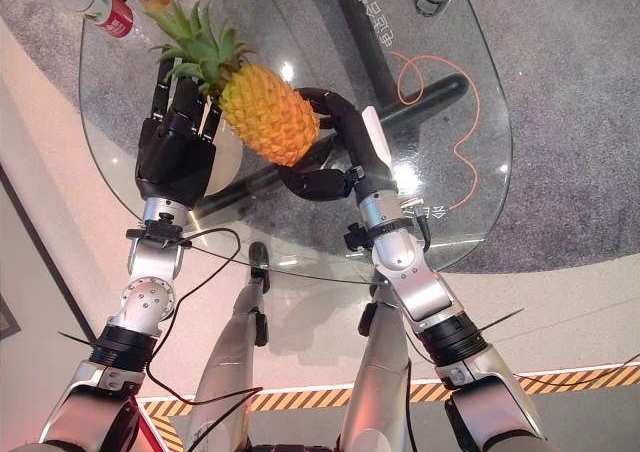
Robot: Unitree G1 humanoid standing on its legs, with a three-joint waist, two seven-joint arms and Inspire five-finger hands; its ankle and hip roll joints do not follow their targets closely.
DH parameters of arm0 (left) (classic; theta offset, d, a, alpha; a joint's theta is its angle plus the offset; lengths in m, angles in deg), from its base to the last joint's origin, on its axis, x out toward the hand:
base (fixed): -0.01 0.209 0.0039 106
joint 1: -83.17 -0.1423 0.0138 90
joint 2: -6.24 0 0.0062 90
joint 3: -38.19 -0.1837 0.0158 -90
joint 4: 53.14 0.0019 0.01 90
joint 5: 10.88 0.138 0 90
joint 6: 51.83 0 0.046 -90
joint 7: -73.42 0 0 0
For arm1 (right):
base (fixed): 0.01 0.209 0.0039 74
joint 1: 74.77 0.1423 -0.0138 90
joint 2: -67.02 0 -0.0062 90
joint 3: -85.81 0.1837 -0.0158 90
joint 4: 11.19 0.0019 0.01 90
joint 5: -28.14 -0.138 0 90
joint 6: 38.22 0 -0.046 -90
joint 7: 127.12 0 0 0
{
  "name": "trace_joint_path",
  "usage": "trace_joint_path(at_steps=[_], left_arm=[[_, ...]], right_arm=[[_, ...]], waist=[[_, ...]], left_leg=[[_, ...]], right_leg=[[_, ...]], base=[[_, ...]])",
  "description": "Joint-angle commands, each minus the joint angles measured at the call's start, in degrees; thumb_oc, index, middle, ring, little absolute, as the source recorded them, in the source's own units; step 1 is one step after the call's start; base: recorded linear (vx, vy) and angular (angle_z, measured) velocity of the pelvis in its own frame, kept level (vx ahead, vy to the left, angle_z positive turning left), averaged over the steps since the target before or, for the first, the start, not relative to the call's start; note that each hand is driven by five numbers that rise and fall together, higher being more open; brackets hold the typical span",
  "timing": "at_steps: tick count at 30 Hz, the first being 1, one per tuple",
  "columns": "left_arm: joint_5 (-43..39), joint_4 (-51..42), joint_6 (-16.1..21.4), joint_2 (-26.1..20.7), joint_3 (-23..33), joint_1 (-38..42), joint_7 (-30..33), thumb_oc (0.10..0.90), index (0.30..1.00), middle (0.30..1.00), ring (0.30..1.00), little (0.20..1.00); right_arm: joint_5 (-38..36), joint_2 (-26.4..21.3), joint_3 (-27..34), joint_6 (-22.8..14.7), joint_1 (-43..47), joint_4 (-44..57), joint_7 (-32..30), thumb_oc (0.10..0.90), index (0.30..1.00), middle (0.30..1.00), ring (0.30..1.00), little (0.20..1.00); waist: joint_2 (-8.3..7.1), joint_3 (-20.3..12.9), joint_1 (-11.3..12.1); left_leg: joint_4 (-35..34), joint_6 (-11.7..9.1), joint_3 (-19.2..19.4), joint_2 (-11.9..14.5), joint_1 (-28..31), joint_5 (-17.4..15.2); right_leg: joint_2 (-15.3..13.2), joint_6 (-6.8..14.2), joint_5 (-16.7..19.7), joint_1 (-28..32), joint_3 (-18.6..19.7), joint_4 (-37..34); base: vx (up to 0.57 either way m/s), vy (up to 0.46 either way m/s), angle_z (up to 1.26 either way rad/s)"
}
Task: Pick up the fruit to the plate
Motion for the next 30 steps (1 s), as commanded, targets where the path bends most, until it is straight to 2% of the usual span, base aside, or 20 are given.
trace_joint_path(at_steps=[1,7,13,19,30], left_arm=[[0.66,-8.52,1.52,-0.8,-0.86,7.26,-6.52,0.8,0.9,0.9,0.9,0.9],[0.87,-8.77,1.65,-0.83,-0.92,7.34,-5.74,0.8,0.9,0.9,0.9,0.9],[1.87,-8.59,3.78,-0.62,-0.91,7.11,-2.1,0.8,0.9,0.9,0.9,0.9],[2.27,-8.99,4.34,-0.43,-0.8,6.88,0.91,0.8,0.9,0.9,0.9,0.9],[2.01,-8.86,4.51,-0.21,-0.83,6.99,1.33,0.8,0.9,0.9,0.9,0.9]], right_arm=[[-0.38,1.63,-1.98,-4.61,5.94,9.89,3.24,0.1,0.3,0.3,0.3,0.2],[-0.24,1.39,-2.45,-4.45,6.29,10.02,3.49,0.1,0.3,0.3,0.3,0.2],[-0.17,1.3,-2.63,-4.62,6.42,10.05,3.69,0.1,0.3,0.3,0.3,0.2],[0.44,1.57,-2.99,-4.24,6.74,9.97,3.92,0.1,0.3,0.3,0.3,0.2],[0.51,1.25,-4.32,-3.27,7.59,9.65,7.14,0.1,0.3,0.3,0.3,0.2]], waist=[[0.66,-1.34,-0.21],[0.61,-1.34,-0.12],[0.62,-1.34,-0.06],[0.72,-1.34,0.18],[0.63,-1.34,0.4]], left_leg=[[2.0,1.77,0.04,-0.3,0.11,-2.02],[2.07,1.8,0.0,-0.35,-0.04,-2.05],[2.0,1.86,-0.16,-0.56,-0.22,-1.96],[2.1,1.94,-0.37,-0.71,-0.63,-1.89],[2.03,1.87,-0.38,-0.76,-0.52,-1.74]], right_leg=[[2.01,-1.07,6.64,5.03,-0.47,-7.98],[2.1,-1.13,6.61,5.0,-0.56,-8.03],[2.26,-1.17,6.59,4.89,-0.54,-8.07],[2.32,-1.21,6.55,4.51,-0.61,-7.85],[2.27,-1.22,6.63,4.83,-0.95,-8.04]], base=[[0.0,0.0,0.0],[0.0,0.0,0.0],[0.0,0.0,0.0],[0.0,0.0,0.0],[0.0,0.0,0.0]])
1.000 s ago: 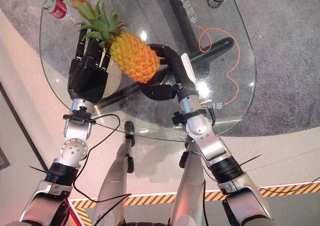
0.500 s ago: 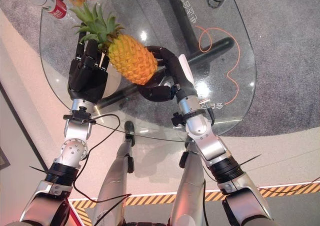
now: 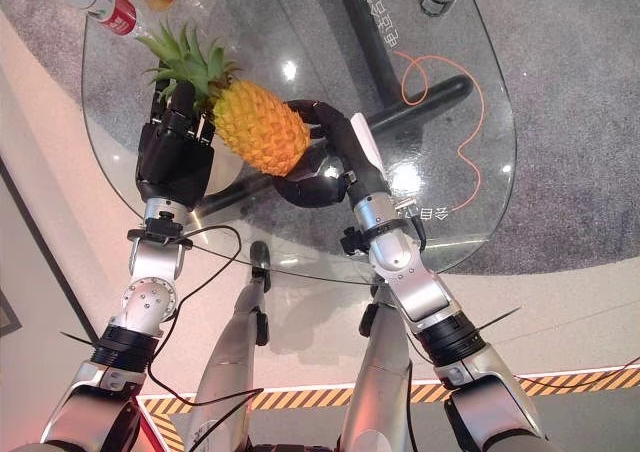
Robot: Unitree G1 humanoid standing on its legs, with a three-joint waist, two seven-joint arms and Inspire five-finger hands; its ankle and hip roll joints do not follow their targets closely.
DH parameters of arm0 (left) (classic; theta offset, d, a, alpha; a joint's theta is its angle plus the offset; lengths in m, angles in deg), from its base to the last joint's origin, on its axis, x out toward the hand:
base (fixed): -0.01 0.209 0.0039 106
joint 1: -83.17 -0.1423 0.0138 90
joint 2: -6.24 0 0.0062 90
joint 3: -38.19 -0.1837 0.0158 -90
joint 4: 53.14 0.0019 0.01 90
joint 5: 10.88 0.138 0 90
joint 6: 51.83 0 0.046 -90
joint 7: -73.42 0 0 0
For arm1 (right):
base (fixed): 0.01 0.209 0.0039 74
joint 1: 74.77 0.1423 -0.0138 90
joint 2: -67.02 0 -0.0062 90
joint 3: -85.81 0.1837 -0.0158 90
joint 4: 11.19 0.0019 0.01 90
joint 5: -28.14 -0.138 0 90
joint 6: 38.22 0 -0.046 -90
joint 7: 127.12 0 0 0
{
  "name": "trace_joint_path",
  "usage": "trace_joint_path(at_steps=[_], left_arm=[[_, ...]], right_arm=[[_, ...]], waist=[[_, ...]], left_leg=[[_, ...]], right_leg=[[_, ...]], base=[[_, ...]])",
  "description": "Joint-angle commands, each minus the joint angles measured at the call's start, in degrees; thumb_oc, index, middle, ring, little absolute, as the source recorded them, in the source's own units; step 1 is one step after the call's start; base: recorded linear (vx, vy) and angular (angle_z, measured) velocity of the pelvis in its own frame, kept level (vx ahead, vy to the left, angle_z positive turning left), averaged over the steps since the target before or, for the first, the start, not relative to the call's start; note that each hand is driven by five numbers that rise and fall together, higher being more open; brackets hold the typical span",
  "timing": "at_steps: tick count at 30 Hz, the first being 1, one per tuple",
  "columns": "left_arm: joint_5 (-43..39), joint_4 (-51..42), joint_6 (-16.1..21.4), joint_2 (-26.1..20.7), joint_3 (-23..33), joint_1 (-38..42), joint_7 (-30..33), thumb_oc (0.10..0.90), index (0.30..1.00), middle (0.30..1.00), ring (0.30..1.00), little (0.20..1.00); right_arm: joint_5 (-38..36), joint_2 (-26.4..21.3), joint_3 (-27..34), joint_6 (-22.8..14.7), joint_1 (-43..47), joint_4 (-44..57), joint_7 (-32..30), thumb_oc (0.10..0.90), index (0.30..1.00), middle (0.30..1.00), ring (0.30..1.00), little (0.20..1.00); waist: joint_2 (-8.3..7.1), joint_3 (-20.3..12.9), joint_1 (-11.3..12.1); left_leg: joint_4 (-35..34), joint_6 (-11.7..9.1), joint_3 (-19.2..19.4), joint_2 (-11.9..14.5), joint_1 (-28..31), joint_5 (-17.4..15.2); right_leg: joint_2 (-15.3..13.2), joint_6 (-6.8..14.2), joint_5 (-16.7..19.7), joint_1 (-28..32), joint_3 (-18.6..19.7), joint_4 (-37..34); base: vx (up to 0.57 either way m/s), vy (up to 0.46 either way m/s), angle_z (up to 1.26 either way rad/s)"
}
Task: Pick up the fruit to the plate
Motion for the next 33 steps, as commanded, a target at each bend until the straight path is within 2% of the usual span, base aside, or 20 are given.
trace_joint_path(at_steps=[1,12,14,15,16,17,33], left_arm=[[1.98,-8.77,3.42,-0.48,-0.46,7.12,-3.1,0.8,0.9,0.9,0.9,0.9],[2.6,-8.86,2.89,-0.87,-0.79,6.99,-3.17,0.8,0.9,0.9,0.9,0.9],[2.72,-8.81,2.99,-1.09,-0.81,7.18,-4.97,0.8,0.9,0.9,0.9,0.9],[2.88,-8.92,2.93,-1.05,-0.77,7.1,-4.87,0.534,0.672,0.672,0.672,0.634],[2.46,-8.98,3.52,-1.35,-0.91,7.08,-5.88,0.202,0.387,0.387,0.387,0.302],[2.31,-8.94,3.8,-1.37,-0.94,7.08,-6.28,0.1,0.3,0.3,0.3,0.2],[3.17,-7.83,4.02,-1.81,-0.97,8.35,-8.35,0.1,0.3,0.3,0.3,0.2]], right_arm=[[0.46,1.18,-3.39,-4.92,7.28,9.63,4.15,0.1,0.3,0.3,0.3,0.2],[0.06,0.49,-3.94,-5.01,7.53,9.76,5.86,0.1,0.3,0.3,0.3,0.2],[0.01,0.32,-4.02,-4.85,7.62,9.94,6.09,0.1,0.3,0.3,0.3,0.2],[-0.07,0.25,-4.0,-4.96,7.61,9.87,6.17,0.1,0.3,0.3,0.3,0.2],[-0.14,0.12,-4.03,-5.14,7.53,9.81,6.41,0.1,0.3,0.3,0.3,0.2],[-0.11,0.12,-4.05,-5.16,7.51,9.82,6.42,0.1,0.3,0.3,0.3,0.2],[0.46,-0.71,-5.2,-5.5,8.64,9.78,8.98,0.1,0.3,0.3,0.3,0.2]], waist=[[0.62,-1.34,-0.39],[0.5,-1.34,-0.33],[0.42,-1.34,-0.34],[0.41,-1.34,-0.32],[0.41,-1.34,-0.29],[0.42,-1.34,-0.29],[-0.03,-1.34,-0.31]], left_leg=[[2.16,1.85,-0.38,-0.73,-0.42,-1.74],[1.94,1.87,-0.35,-0.76,-0.32,-1.62],[1.9,1.88,-0.33,-0.75,-0.18,-1.64],[1.99,1.87,-0.35,-0.73,-0.22,-1.69],[2.02,1.86,-0.41,-0.77,-0.19,-1.7],[2.03,1.86,-0.41,-0.78,-0.18,-1.7],[2.41,1.86,-0.68,-0.78,-0.41,-1.94]], right_leg=[[2.25,-1.28,6.69,4.98,-0.94,-8.04],[2.29,-1.21,6.87,5.16,-1.08,-8.29],[2.27,-1.16,6.86,5.32,-1.13,-8.35],[2.24,-1.17,6.86,5.3,-1.16,-8.32],[2.24,-1.12,6.9,5.34,-1.14,-8.3],[2.24,-1.11,6.91,5.36,-1.14,-8.3],[2.35,-1.05,6.89,5.12,-1.12,-8.1]], base=[[0.0,0.0,0.0],[0.0,0.0,0.0],[0.0,0.0,0.0],[0.0,0.0,0.0],[0.0,0.0,0.0],[0.0,0.0,0.0],[0.0,0.0,0.0]])
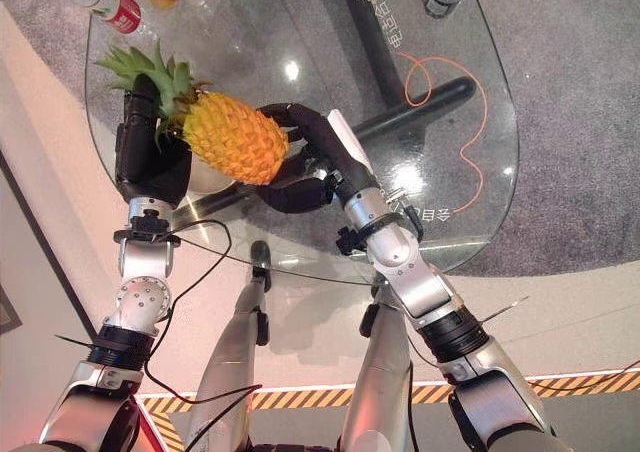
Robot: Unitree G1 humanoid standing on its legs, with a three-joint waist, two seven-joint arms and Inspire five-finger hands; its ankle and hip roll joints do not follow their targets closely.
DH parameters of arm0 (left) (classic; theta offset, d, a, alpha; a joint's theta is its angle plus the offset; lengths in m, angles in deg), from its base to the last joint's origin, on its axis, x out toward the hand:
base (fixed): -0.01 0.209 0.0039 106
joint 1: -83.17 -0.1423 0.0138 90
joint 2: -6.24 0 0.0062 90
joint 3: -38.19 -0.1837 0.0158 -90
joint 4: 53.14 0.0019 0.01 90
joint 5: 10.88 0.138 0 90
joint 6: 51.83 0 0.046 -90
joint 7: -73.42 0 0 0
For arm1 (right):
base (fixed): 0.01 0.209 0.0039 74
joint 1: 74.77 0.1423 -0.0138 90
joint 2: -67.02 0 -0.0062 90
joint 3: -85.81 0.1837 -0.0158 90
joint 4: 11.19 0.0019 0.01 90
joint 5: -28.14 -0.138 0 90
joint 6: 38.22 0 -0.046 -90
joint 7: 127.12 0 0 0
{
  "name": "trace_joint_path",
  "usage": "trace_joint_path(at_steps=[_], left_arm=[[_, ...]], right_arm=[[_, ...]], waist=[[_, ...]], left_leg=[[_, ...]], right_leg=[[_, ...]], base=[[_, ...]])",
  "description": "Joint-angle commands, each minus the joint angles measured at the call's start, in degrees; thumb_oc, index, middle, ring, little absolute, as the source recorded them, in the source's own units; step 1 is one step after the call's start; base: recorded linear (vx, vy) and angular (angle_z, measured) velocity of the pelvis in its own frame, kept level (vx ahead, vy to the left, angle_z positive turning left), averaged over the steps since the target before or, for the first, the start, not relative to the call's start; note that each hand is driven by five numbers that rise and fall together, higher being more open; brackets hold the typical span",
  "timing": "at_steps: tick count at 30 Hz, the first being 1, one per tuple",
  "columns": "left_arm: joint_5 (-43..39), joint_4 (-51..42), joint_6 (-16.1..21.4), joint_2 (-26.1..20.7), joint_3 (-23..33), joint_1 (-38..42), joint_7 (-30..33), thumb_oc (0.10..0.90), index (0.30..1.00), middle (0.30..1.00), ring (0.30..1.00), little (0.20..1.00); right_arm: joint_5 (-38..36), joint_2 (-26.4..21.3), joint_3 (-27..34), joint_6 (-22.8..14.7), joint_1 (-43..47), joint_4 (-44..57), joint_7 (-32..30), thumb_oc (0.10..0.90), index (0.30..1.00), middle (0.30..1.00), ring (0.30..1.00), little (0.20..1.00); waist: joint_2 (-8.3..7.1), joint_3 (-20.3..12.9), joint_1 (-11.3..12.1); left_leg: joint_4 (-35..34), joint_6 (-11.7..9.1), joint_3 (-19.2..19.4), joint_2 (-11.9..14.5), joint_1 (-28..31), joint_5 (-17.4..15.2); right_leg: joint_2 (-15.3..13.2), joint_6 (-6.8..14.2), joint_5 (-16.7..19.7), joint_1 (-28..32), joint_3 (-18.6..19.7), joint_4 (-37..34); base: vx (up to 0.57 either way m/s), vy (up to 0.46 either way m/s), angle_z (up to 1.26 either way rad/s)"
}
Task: Pick up the fruit to the plate
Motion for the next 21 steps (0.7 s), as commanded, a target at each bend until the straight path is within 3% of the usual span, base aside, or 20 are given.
trace_joint_path(at_steps=[1,12,14,15,21], left_arm=[[3.15,-9.09,0.65,-1.62,-3.2,8.35,-8.22,0.1,0.3,0.3,0.3,0.2],[2.91,-8.96,1.46,-1.64,-3.5,8.59,-8.28,0.1,0.3,0.3,0.3,0.2],[2.81,-9.05,1.75,-1.64,-3.57,8.64,-8.11,0.1,0.3,0.3,0.3,0.2],[2.97,-9.02,1.87,-1.39,-3.45,8.56,-8.21,0.1,0.3,0.3,0.3,0.2],[3.2,-9.29,2.63,-1.34,-3.14,8.77,-7.35,0.1,0.3,0.3,0.3,0.2]], right_arm=[[0.47,1.34,-3.38,-5.34,6.88,7.57,3.74,0.1,0.3,0.3,0.3,0.2],[0.82,1.27,-3.29,-5.49,7.12,7.4,3.12,0.1,0.3,0.3,0.3,0.2],[0.58,1.29,-3.21,-5.51,7.14,7.27,2.67,0.402,0.559,0.559,0.559,0.502],[0.33,1.41,-2.96,-5.39,7.11,7.17,1.93,0.8,0.9,0.9,0.9,0.9],[-0.26,1.96,-2.03,-5.64,6.32,7.03,1.25,0.8,0.9,0.9,0.9,0.9]], waist=[[-0.02,-1.34,-0.44],[-0.02,-1.34,-0.49],[-0.01,-1.34,-0.49],[-0.02,-1.34,-0.49],[-0.1,-1.34,-0.61]], left_leg=[[2.39,1.77,-0.57,-0.67,-0.41,-2.03],[2.26,1.82,-0.59,-0.76,-0.27,-2.09],[2.28,1.83,-0.61,-0.78,-0.28,-2.11],[2.33,1.85,-0.65,-0.81,-0.27,-2.15],[2.41,1.87,-0.62,-0.83,-0.33,-2.22]], right_leg=[[2.46,-1.05,6.89,5.01,-0.99,-8.18],[2.53,-1.01,6.91,5.14,-0.97,-8.33],[2.54,-1.02,6.92,5.12,-0.96,-8.33],[2.53,-1.04,6.89,5.12,-0.94,-8.28],[2.56,-1.02,6.91,5.01,-0.94,-8.24]], base=[[0.0,0.0,0.0],[0.0,0.0,0.0],[0.0,0.0,0.0],[0.0,0.0,0.0],[0.0,0.0,0.0]])
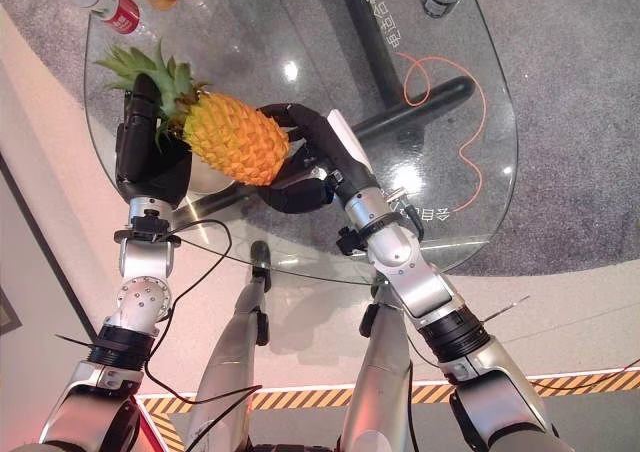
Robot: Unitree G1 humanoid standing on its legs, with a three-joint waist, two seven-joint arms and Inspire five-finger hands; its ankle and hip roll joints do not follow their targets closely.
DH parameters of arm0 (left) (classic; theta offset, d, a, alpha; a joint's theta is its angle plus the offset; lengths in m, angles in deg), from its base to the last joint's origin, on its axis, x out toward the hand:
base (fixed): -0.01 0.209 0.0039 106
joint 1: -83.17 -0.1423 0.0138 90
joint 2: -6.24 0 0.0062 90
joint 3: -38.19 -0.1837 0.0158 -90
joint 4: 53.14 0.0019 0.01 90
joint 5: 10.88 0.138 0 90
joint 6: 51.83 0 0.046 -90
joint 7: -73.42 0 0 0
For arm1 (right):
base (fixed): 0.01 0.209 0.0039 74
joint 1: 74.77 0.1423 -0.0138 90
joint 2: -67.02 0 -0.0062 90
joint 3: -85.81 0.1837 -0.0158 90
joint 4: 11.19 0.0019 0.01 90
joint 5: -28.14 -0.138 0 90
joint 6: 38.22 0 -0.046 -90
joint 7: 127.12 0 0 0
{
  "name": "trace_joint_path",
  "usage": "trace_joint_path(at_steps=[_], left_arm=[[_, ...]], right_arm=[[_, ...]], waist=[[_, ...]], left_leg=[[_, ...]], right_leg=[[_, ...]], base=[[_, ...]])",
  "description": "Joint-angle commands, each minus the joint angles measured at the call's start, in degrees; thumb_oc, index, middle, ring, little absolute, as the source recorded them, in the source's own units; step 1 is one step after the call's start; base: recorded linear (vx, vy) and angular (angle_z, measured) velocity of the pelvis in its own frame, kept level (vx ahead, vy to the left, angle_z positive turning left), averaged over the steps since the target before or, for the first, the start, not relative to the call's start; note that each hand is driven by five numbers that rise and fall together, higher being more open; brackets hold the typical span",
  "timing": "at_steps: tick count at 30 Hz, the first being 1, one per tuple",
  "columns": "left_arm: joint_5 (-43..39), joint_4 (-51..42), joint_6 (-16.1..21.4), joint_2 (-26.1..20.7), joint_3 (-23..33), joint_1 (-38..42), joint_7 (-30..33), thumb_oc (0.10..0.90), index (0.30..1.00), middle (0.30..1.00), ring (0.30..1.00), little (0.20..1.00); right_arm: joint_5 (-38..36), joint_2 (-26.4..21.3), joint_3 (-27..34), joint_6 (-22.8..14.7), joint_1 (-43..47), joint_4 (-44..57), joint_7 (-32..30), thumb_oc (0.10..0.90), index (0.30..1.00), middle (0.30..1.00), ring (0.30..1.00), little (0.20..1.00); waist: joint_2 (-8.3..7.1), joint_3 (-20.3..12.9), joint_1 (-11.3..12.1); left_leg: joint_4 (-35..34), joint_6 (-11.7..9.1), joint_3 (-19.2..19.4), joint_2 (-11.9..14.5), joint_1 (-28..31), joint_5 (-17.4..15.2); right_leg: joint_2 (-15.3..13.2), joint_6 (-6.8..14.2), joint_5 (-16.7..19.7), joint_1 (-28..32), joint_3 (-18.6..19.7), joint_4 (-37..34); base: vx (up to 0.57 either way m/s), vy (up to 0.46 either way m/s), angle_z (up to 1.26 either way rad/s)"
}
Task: Pick up the fruit to the plate
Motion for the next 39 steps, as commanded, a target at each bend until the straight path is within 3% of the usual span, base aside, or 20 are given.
trace_joint_path(at_steps=[1,10,21,39], left_arm=[[3.4,-9.3,2.32,-1.14,-3.08,8.59,-7.14,0.1,0.3,0.3,0.3,0.2],[4.09,-9.16,3.45,-0.74,-2.42,8.6,-6.47,0.1,0.3,0.3,0.3,0.2],[7.65,-8.48,10.45,-0.63,-0.93,8.96,-2.06,0.1,0.3,0.3,0.3,0.2],[10.76,-8.39,15.2,0.58,1.25,9.12,1.82,0.1,0.3,0.3,0.3,0.2]], right_arm=[[-0.16,2.22,-0.65,-5.66,6.23,6.6,0.4,0.8,0.9,0.9,0.9,0.9],[-0.34,2.42,-0.11,-5.24,6.18,6.6,0.46,0.8,0.9,0.9,0.9,0.9],[-0.2,2.62,0.23,-5.52,6.34,5.99,0.01,0.8,0.9,0.9,0.9,0.9],[1.7,3.74,1.96,-4.72,6.1,5.36,-3.82,0.8,0.9,0.9,0.9,0.9]], waist=[[-0.14,-1.34,-0.31],[-0.03,-1.34,-0.36],[-0.1,-1.34,-0.18],[-0.15,-1.34,-0.17]], left_leg=[[2.46,1.86,-0.66,-0.81,-0.29,-2.27],[2.4,1.82,-0.51,-0.74,-0.25,-2.23],[2.52,1.81,-0.71,-0.81,-0.46,-2.19],[2.56,1.83,-0.73,-0.92,-1.13,-1.77]], right_leg=[[2.58,-1.02,6.9,5.04,-0.89,-8.21],[2.6,-1.05,6.81,5.05,-0.83,-8.21],[2.75,-1.18,6.54,4.83,-0.8,-7.81],[2.95,-1.39,6.88,4.16,-0.56,-7.78]], base=[[0.0,0.0,0.0],[0.0,0.0,0.0],[0.0,0.0,0.0],[0.0,0.0,0.0]])
